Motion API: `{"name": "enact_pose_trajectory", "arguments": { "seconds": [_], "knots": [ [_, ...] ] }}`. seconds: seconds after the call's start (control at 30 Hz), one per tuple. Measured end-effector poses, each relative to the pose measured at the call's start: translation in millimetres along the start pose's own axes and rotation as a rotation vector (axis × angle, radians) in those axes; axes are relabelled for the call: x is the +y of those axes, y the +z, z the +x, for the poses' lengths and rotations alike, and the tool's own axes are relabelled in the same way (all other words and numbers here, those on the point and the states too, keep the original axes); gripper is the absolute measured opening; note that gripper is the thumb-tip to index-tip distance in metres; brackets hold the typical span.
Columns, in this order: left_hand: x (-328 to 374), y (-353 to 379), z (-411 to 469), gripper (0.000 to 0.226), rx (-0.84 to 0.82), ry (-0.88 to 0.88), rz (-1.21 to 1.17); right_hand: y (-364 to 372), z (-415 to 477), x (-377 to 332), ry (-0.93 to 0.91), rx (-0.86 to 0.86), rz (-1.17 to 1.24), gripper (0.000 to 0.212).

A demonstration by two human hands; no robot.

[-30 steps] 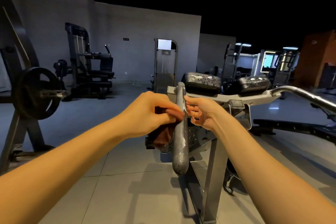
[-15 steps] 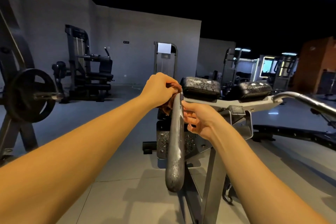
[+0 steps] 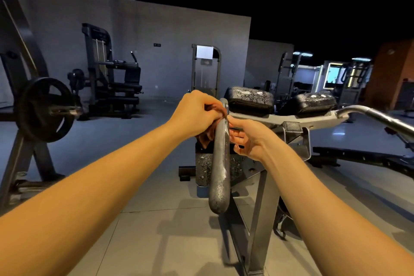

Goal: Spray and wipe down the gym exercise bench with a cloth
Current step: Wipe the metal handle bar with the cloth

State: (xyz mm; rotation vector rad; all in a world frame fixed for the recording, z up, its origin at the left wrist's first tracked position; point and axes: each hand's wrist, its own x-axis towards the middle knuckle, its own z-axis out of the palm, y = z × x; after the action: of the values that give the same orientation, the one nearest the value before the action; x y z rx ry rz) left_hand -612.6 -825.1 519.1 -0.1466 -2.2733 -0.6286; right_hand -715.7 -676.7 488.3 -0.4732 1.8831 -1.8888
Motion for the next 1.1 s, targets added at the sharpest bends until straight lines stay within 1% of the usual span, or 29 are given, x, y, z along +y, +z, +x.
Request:
{"name": "enact_pose_trajectory", "arguments": {
  "seconds": [0.07,0.17,0.23,0.3,0.37,0.5,0.57,0.67,0.77,0.83,0.9,1.03,1.1],
  "knots": [
    [-3,3,10,0.014,0.009,-0.026,0.002,2,-4,-2,-0.001,0.025,-0.021,0.022],
    [1,-3,3,0.014,-0.04,0.01,0.04,0,-24,-2,0.031,0.056,-0.028,0.038],
    [3,-9,-8,0.015,-0.079,0.039,0.021,-6,-48,5,0.033,0.024,-0.04,0.042],
    [5,-15,-24,0.016,-0.086,0.057,-0.014,-10,-75,15,0.006,-0.069,-0.109,0.035],
    [11,-20,-48,0.018,-0.105,0.066,-0.059,-10,-94,25,0.004,-0.118,-0.16,0.028],
    [36,-41,-104,0.016,-0.221,0.102,-0.121,-6,-99,32,0.015,-0.131,-0.081,0.021],
    [42,-46,-115,0.015,-0.247,0.11,-0.119,-5,-96,35,0.015,-0.145,-0.046,0.019],
    [40,-35,-89,0.015,-0.172,0.124,-0.03,-5,-92,39,-0.003,-0.147,-0.026,0.018],
    [32,-20,-49,0.015,-0.081,0.044,0.041,-5,-91,40,-0.035,-0.146,-0.03,0.02],
    [30,-17,-45,0.014,-0.059,0.005,0.047,-5,-92,40,-0.052,-0.136,-0.047,0.021],
    [32,-24,-65,0.013,-0.095,0.034,0.025,-5,-93,40,-0.054,-0.143,-0.044,0.02],
    [46,-51,-123,0.017,-0.275,0.092,-0.118,-2,-97,43,-0.038,-0.166,0.01,0.019],
    [46,-51,-125,0.017,-0.244,0.119,-0.102,-1,-98,44,-0.025,-0.174,0.054,0.018]
  ]
}}
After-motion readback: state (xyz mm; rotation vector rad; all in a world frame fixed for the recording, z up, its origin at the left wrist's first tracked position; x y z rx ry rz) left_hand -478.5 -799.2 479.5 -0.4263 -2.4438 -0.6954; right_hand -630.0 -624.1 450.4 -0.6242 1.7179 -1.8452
